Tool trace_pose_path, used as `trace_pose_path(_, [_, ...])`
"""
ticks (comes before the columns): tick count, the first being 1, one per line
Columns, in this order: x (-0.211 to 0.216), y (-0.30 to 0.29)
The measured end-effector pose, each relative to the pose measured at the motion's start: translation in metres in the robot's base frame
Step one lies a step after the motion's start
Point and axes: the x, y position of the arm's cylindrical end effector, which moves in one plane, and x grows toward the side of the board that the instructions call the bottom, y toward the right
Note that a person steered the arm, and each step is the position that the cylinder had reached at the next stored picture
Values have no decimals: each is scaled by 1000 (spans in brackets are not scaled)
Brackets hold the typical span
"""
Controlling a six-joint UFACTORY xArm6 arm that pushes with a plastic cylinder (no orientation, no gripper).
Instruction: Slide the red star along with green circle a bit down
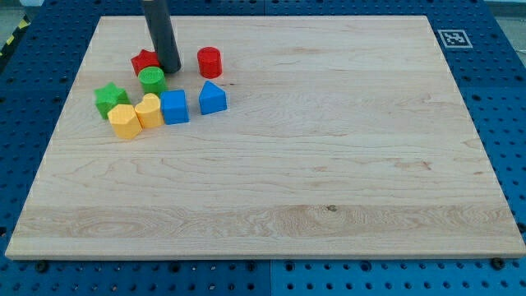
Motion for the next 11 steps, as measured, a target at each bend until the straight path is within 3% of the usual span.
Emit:
trace_pose_path(1, [1,3])
trace_pose_path(3, [-53,-8])
trace_pose_path(4, [-55,-53])
trace_pose_path(6, [-49,-77])
trace_pose_path(11, [-19,-37])
